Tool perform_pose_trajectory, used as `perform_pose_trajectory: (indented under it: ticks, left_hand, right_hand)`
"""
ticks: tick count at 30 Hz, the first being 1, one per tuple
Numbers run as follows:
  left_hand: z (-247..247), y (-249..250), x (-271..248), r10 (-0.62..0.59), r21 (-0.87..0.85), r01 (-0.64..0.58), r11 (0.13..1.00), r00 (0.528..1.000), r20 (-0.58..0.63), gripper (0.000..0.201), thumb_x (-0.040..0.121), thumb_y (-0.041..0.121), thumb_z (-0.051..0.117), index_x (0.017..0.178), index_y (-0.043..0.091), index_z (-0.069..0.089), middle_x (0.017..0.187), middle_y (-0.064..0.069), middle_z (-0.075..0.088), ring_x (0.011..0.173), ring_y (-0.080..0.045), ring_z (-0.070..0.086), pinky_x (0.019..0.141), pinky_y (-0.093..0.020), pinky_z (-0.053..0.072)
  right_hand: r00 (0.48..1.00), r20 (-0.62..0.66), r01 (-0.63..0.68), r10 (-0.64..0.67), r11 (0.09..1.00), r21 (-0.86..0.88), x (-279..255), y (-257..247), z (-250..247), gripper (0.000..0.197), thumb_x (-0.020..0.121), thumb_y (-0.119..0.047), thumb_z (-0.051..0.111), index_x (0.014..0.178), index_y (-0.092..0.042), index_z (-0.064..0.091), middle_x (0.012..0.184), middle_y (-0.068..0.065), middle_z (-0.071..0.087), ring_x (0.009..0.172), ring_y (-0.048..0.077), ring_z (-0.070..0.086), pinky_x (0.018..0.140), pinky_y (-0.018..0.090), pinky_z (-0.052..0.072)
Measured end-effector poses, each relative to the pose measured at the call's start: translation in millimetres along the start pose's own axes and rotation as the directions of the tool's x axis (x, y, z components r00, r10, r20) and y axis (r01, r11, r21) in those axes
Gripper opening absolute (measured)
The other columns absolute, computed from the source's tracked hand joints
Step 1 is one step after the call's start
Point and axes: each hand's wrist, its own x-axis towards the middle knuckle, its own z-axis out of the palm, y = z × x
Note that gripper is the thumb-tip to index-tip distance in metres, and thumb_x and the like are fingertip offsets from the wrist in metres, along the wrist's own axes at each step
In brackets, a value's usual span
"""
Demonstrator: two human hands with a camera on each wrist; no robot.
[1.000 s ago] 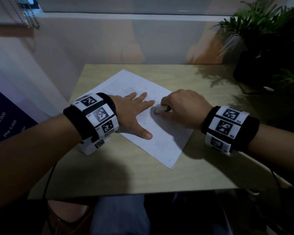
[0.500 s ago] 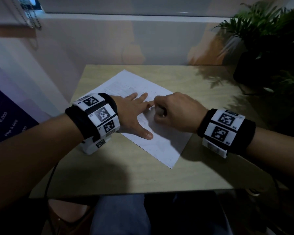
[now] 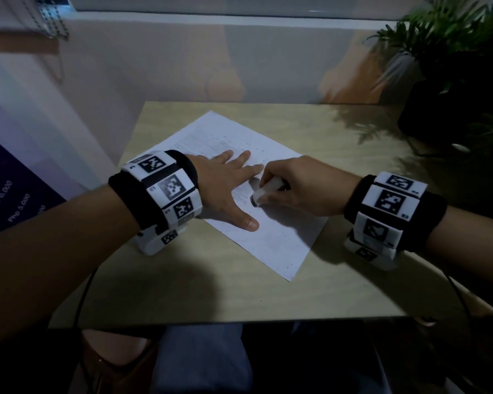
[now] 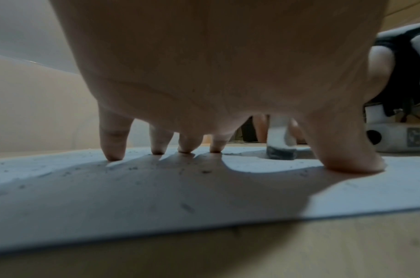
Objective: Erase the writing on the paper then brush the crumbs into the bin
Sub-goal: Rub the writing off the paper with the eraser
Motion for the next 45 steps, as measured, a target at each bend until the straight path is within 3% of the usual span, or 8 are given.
perform_pose_trajectory:
  ticks: [10,18,22,27,32,37,41,45]
  left_hand:
    - [-1,1,0,-0.004,-0.009,0.004,1.000,1.000,0.023,0.144,0.038,0.109,0.039,0.156,0.048,-0.016,0.164,0.013,-0.031,0.154,-0.020,-0.022,0.124,-0.062,0.008]
    - [-5,2,-1,0.011,-0.050,-0.009,0.999,0.999,0.039,0.135,0.053,0.099,0.055,0.156,0.049,-0.018,0.165,0.010,-0.031,0.154,-0.022,-0.023,0.123,-0.063,0.004]
    - [-3,2,-1,-0.007,0.001,0.007,1.000,0.999,0.033,0.141,0.048,0.104,0.045,0.159,0.041,-0.013,0.165,0.009,-0.031,0.155,-0.022,-0.022,0.124,-0.061,0.006]
    - [-3,1,1,0.012,-0.051,-0.011,0.999,1.000,0.025,0.139,0.045,0.102,0.051,0.157,0.049,-0.013,0.166,0.009,-0.029,0.154,-0.023,-0.022,0.124,-0.063,0.005]
    - [-1,-1,3,0.002,-0.003,-0.002,1.000,0.999,0.041,0.151,0.032,0.112,0.035,0.159,0.044,-0.012,0.164,0.011,-0.032,0.154,-0.022,-0.023,0.124,-0.061,0.007]
    - [2,-1,3,0.012,-0.032,-0.011,0.999,1.000,0.006,0.150,0.027,0.112,0.034,0.154,0.051,-0.020,0.165,0.013,-0.030,0.155,-0.020,-0.021,0.124,-0.061,0.007]
    - [2,-1,3,0.002,-0.009,-0.002,1.000,1.000,0.003,0.149,0.028,0.113,0.031,0.154,0.051,-0.020,0.164,0.014,-0.030,0.155,-0.020,-0.021,0.124,-0.061,0.007]
    - [1,-1,2,0.015,-0.030,-0.015,0.999,1.000,0.007,0.150,0.028,0.112,0.034,0.153,0.051,-0.021,0.164,0.013,-0.031,0.154,-0.021,-0.021,0.124,-0.061,0.006]
  right_hand:
    - [1.000,0.004,-0.012,0.012,0.997,-0.081,5,-10,3,0.029,0.093,-0.048,0.063,0.108,-0.024,0.060,0.089,-0.006,0.063,0.080,0.016,0.055,0.070,0.030,0.041]
    - [0.997,0.075,0.035,-0.035,0.999,-0.003,-1,-19,4,0.024,0.093,-0.043,0.066,0.082,-0.046,0.046,0.069,-0.024,0.050,0.066,-0.006,0.054,0.060,0.010,0.036]
    - [0.999,-0.039,-0.043,0.036,0.984,-0.171,10,-9,4,0.028,0.094,-0.048,0.061,0.105,-0.022,0.062,0.088,-0.005,0.063,0.083,0.019,0.060,0.067,0.029,0.039]
    - [0.994,0.065,0.092,-0.090,0.995,-0.024,0,-21,8,0.015,0.093,-0.039,0.065,0.102,-0.032,0.055,0.074,-0.024,0.054,0.066,0.001,0.052,0.064,0.017,0.038]
    - [0.998,-0.051,-0.040,0.032,0.985,-0.166,9,-9,2,0.029,0.095,-0.045,0.060,0.113,-0.022,0.062,0.090,-0.004,0.063,0.083,0.020,0.058,0.069,0.031,0.041]
    - [0.997,0.056,0.048,-0.044,0.996,-0.072,-2,-10,6,0.018,0.092,-0.046,0.065,0.101,-0.031,0.060,0.068,-0.023,0.049,0.065,0.000,0.050,0.065,0.022,0.036]
    - [0.996,-0.071,-0.057,0.046,0.985,-0.162,3,0,3,0.025,0.094,-0.050,0.060,0.102,-0.027,0.060,0.075,-0.012,0.051,0.080,0.020,0.057,0.064,0.031,0.039]
    - [0.996,0.050,0.082,-0.078,0.992,-0.094,-5,-14,9,0.022,0.094,-0.043,0.063,0.104,-0.024,0.062,0.069,-0.019,0.047,0.066,0.009,0.047,0.064,0.028,0.034]
